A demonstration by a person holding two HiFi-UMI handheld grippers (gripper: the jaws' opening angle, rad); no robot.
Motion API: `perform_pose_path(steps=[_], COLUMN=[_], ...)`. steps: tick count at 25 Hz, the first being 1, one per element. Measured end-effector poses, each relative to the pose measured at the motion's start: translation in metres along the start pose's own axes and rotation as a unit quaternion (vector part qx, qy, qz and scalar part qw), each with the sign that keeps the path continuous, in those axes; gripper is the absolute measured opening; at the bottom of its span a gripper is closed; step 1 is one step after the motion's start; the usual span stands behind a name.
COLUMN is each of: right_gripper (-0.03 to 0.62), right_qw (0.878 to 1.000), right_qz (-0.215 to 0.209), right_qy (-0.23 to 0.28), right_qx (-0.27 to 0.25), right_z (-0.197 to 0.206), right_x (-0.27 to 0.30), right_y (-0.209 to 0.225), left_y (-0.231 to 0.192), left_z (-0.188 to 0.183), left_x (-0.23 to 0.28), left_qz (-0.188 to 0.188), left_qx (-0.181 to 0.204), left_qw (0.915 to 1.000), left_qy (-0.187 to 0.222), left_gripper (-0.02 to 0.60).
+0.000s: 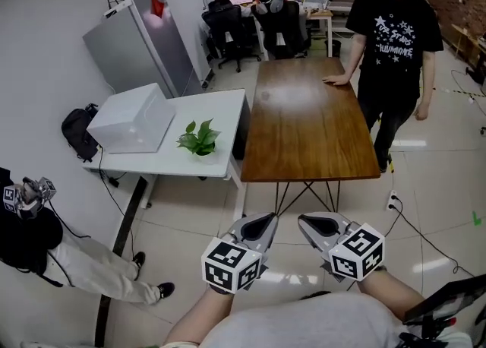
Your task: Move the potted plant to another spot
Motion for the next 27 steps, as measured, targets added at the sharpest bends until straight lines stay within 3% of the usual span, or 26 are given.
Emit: perform_pose_path(steps=[7,11,27], right_gripper=[0.002,0.002,0.002], right_qw=[0.999,0.999,0.998], right_qz=[0.028,0.027,0.022], right_qy=[0.001,-0.001,-0.001], right_qx=[-0.039,-0.035,-0.059], right_z=[0.016,0.018,0.011], right_x=[-0.028,-0.040,-0.063], right_y=[-0.064,-0.085,-0.120], left_y=[0.031,0.045,0.073], left_z=[0.021,0.020,0.012], left_x=[-0.049,-0.067,-0.090], left_qz=[0.019,0.016,0.025], left_qx=[0.007,0.010,0.018], left_qw=[0.9998,0.9996,0.9990], left_qy=[0.009,0.023,0.031], left_gripper=[-0.003,-0.003,-0.003])
Point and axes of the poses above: the fingertips, and each gripper's own axes: x forward along the fingers, y to its right, z out of its underside, the point moved 8 cm from there along -x, backward along the fingers, and after that the axes turned 10 degrees about y, right-handed, at the moved point
